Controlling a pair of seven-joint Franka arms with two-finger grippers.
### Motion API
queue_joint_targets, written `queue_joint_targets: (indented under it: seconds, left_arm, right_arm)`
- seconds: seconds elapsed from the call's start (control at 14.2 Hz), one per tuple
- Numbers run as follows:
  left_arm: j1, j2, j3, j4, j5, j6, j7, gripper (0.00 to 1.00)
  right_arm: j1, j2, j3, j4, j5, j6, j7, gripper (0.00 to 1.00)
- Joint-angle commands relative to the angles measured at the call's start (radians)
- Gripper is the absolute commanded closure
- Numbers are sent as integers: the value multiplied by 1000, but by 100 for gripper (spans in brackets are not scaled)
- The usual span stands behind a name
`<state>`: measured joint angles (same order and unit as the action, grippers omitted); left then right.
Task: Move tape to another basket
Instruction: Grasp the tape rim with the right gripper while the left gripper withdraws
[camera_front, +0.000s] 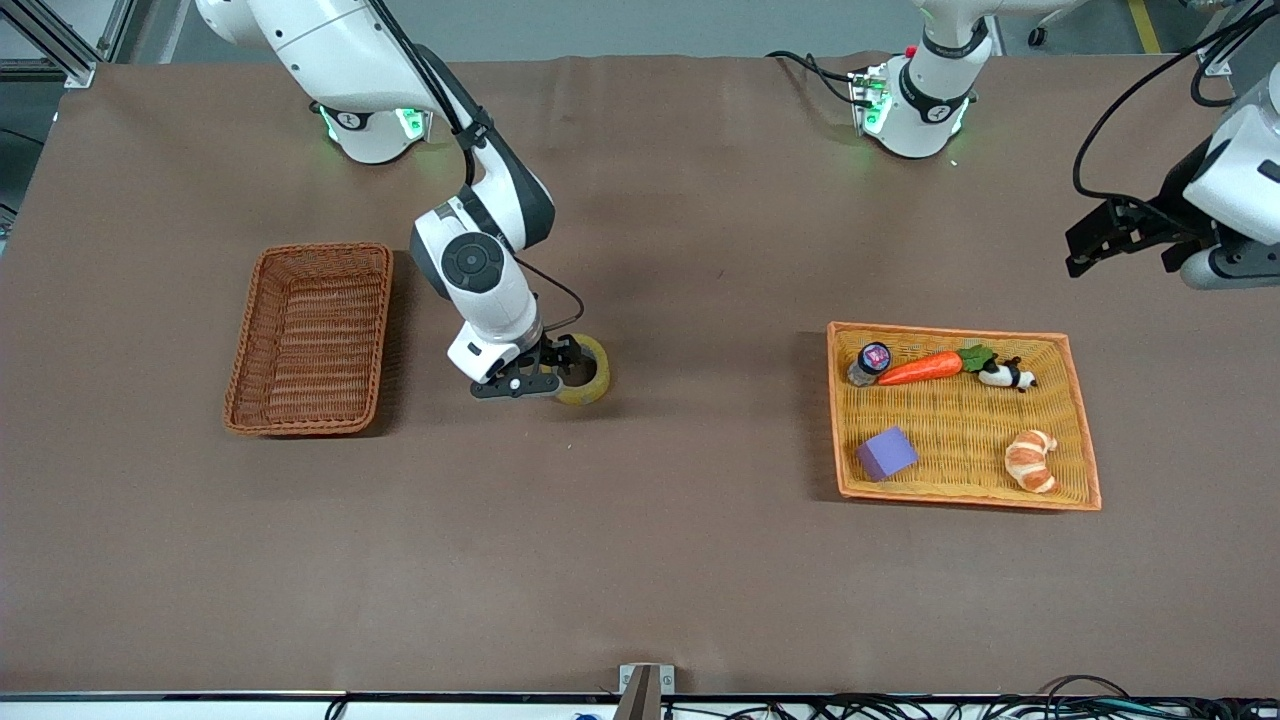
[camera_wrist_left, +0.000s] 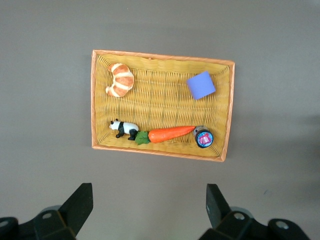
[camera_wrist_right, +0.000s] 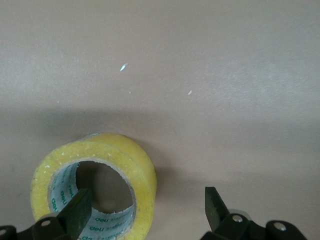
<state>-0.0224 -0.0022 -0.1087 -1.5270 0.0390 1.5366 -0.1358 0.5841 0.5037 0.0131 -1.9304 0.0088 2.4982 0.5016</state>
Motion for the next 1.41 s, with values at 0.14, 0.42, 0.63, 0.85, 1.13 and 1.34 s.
queue_joint_targets:
  seconds: [0.14, 0.42, 0.63, 0.85, 1.13, 1.34]
  left_arm:
    - [9, -28, -5, -42, -10, 30, 39, 0]
    - [4, -25, -11, -41, -8, 30, 41, 0]
    - [9, -25, -11, -41, -11, 28, 45, 0]
    - [9, -24, -11, -41, -13, 30, 45, 0]
    - [-1, -24, -14, -42, -13, 25, 45, 0]
    - [-2, -24, -14, -41, -13, 22, 45, 0]
  right_arm:
    - [31, 59, -5, -10, -18, 77, 18, 0]
    - [33, 75, -5, -9, -70, 73, 17, 40]
    - [33, 75, -5, 4, -76, 45, 87, 97]
    - [29, 70, -5, 62, -78, -76, 109, 100]
    - [-22, -23, 11, 175, -72, -347, 114, 100]
    - [-156, -196, 13, 168, -67, -582, -28, 100]
